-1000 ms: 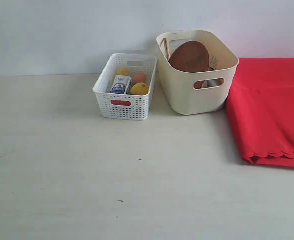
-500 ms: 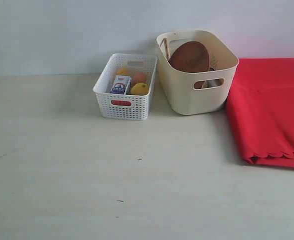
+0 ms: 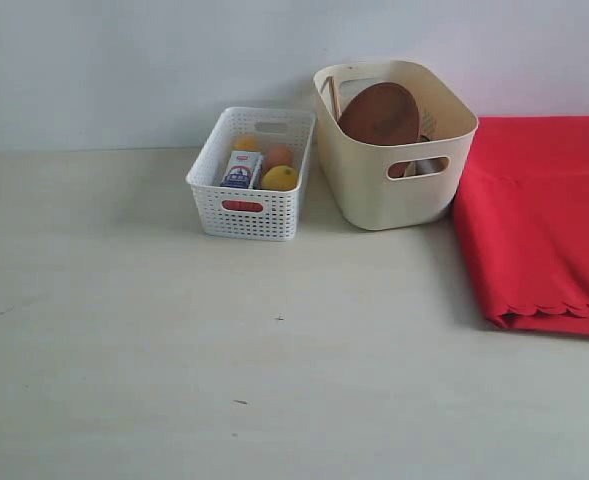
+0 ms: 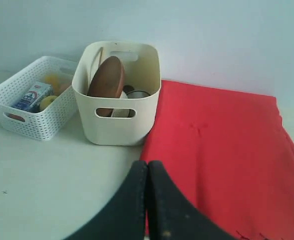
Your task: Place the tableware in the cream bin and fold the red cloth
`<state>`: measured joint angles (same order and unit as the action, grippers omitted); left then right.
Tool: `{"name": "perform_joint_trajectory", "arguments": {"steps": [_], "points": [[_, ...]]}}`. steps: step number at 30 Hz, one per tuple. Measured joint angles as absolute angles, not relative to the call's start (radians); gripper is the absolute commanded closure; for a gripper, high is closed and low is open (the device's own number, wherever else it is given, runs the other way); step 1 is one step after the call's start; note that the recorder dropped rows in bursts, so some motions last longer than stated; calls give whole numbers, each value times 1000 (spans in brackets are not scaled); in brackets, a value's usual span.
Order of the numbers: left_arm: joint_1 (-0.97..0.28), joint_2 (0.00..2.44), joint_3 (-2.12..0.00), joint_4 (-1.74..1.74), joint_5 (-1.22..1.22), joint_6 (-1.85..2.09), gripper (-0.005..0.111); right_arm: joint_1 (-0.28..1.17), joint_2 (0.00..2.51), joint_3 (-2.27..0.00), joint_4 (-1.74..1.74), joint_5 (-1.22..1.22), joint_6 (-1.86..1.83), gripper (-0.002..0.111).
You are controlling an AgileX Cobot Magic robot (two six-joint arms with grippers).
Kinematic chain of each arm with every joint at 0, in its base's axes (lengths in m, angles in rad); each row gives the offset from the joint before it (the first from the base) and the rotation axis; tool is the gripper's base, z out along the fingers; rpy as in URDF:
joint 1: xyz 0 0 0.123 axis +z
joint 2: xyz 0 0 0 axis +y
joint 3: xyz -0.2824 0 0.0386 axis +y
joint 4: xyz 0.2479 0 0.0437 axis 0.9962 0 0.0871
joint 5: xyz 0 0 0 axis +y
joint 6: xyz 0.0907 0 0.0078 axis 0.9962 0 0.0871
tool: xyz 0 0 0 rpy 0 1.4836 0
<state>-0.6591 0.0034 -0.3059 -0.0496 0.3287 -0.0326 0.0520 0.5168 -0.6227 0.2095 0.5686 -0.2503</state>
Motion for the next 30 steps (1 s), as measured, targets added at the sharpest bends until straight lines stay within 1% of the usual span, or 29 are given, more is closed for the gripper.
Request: {"name": "perform_joint_trajectory", "arguments": {"steps": [4, 9, 20, 23, 24, 29, 30], "points": [[-659, 3, -306, -50, 329, -33, 107, 54, 462, -621, 211, 568, -241, 108], [-659, 3, -306, -50, 329, -33, 107, 54, 410, -621, 211, 566, -121, 108], [-649, 3, -304, -50, 327, -33, 107, 54, 404, -621, 211, 566, -102, 108], [-586, 3, -250, -47, 310, -33, 107, 54, 404, -621, 211, 566, -102, 108], [-540, 3, -215, -26, 307, -26, 107, 54, 404, -621, 211, 566, -102, 108], [-404, 3, -127, -8, 228, -32, 107, 54, 404, -621, 211, 566, -102, 108], [-348, 5, -93, -6, 208, -34, 107, 54, 404, -621, 211, 566, -102, 108]]}}
